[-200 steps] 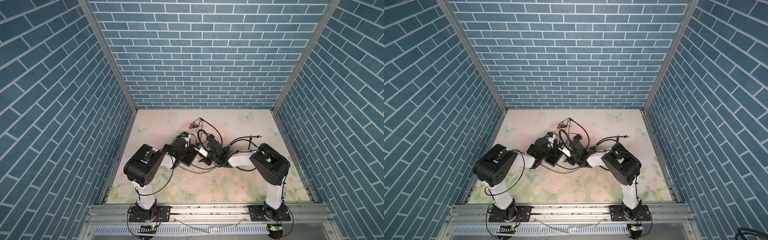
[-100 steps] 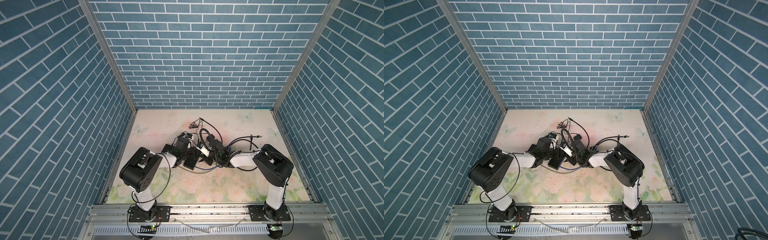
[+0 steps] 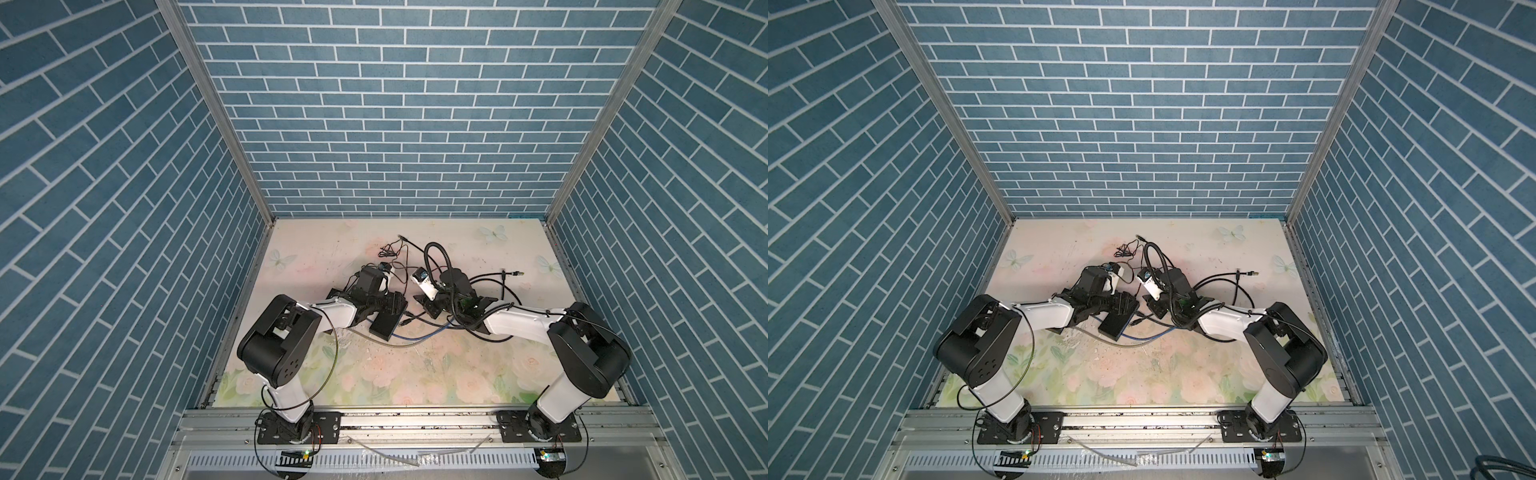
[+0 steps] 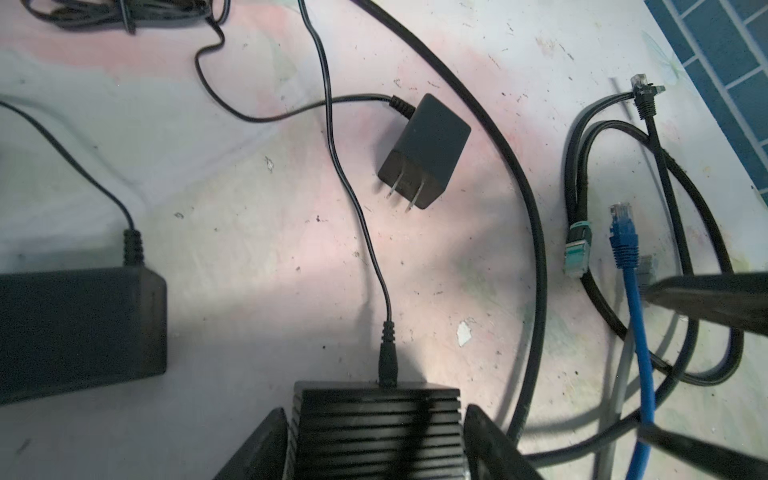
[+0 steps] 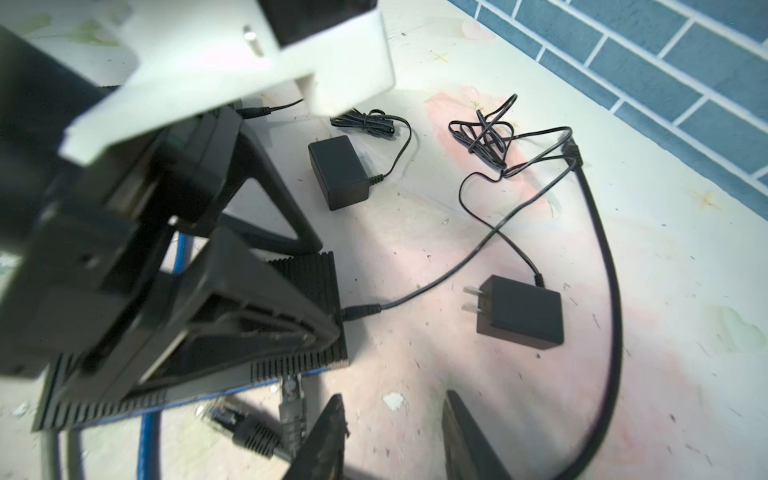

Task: Insert the plug into the switch port

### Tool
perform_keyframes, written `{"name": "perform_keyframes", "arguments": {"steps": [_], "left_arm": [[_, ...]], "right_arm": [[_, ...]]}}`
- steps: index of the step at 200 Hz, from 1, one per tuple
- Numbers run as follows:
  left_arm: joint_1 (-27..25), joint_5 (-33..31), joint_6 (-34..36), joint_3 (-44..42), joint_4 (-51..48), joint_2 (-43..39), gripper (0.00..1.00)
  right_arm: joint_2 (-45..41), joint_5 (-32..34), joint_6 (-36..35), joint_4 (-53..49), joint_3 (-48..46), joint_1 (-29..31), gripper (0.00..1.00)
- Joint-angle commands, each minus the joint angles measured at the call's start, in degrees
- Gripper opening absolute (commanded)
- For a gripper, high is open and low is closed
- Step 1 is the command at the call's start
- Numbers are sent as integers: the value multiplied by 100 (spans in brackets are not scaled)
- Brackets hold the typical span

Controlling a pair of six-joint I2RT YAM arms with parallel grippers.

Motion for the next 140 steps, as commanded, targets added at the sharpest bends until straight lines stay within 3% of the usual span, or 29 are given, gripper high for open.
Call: {"name": "perform_keyframes", "arguments": {"steps": [1, 140], "left_arm": [[49, 11, 243, 219, -314, -98, 69], [110, -562, 526, -62, -546, -950, 73]], "right_arm": [[-392, 312, 141, -454, -139, -20, 39], [-998, 377, 515, -766, -264, -101, 39]]}}
